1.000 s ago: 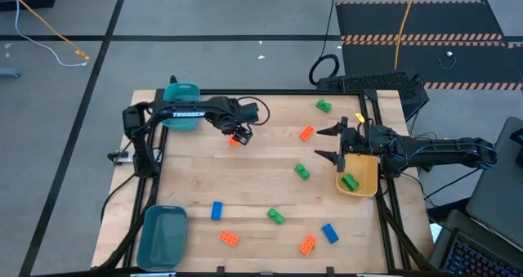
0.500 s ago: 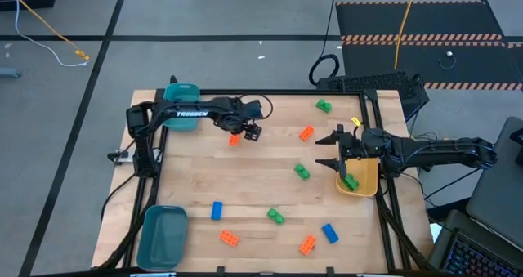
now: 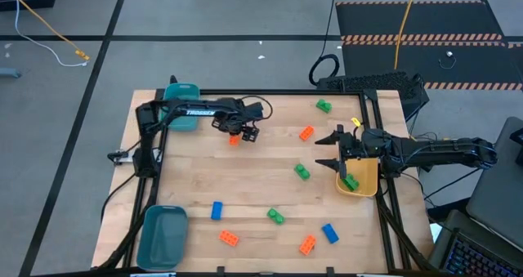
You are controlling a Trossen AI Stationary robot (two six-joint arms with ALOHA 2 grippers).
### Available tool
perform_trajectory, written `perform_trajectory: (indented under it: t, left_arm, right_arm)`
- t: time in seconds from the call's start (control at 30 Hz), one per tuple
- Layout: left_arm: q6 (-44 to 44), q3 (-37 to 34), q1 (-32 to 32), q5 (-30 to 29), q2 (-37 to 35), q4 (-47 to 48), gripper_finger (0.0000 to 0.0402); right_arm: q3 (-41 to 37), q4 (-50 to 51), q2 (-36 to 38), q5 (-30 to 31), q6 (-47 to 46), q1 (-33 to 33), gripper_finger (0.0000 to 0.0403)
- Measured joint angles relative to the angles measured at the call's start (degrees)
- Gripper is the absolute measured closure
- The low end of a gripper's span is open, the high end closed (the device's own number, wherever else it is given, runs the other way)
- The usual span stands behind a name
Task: Sort & place blocks by color
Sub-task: Put the orange game piece into the dark blue bin
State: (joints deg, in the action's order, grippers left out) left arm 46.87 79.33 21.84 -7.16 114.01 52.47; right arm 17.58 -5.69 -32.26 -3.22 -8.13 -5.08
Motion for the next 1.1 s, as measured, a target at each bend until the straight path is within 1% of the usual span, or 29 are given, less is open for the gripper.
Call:
perform_trajectory:
  t: [0.07, 0.23, 0.37, 0.47, 0.5, 0.63, 0.77, 0.9, 1.0, 1.1]
  left_arm:
    - [0.13, 0.0, 0.06, 0.25, 1.3, -0.09, 0.0105]
    - [-1.6, 0.37, 0.09, 3.58, 3.79, -0.03, 0.0105]
    - [-3.3, 0.31, -0.35, 3.61, 4.15, 0.42, 0.0113]
    - [-4.34, 0.22, -0.35, 4.3, 2.93, 0.44, 0.0151]
    - [-4.71, 0.09, -0.37, 4.66, 2.43, 0.38, 0.0171]
    - [-7.61, -0.28, -0.85, 9.11, 1.09, 2.27, 0.0267]
    - [-11.78, -0.1, -0.85, 14.0, 0.05, 1.6, 0.0266]
    - [-12.31, 0.51, -2.57, 18.75, -1.48, 2.25, 0.0266]
    - [-12.66, 1.75, -4.53, 18.96, -3.44, 4.12, 0.0266]
    - [-13.0, 2.86, -7.79, 18.04, -5.66, 6.0, 0.0266]
  right_arm:
    - [0.0, 0.7, 0.01, -0.04, -0.11, 0.0, 0.0078]
    - [-0.02, 1.98, 0.01, -0.04, -0.17, 0.68, 0.0078]
    - [-0.02, 2.12, 0.01, -0.04, -0.18, 1.36, 0.0078]
    - [-0.02, 2.35, 0.01, -0.04, -0.19, 1.88, 0.0078]
    - [-0.02, 2.48, 0.01, -0.04, -0.19, 2.08, 0.0078]
    - [-0.02, 2.98, 0.01, -0.04, -0.21, 2.87, 0.0078]
    - [-0.02, 3.5, 0.0, -0.02, -0.21, 3.39, 0.0078]
    - [-0.02, 3.47, 0.01, 0.02, -0.21, 3.39, 0.0078]
    - [-0.02, 3.47, 0.01, 0.04, -0.21, 3.39, 0.0078]
    - [-0.02, 3.53, 0.01, 0.1, -0.41, 3.39, 0.0078]
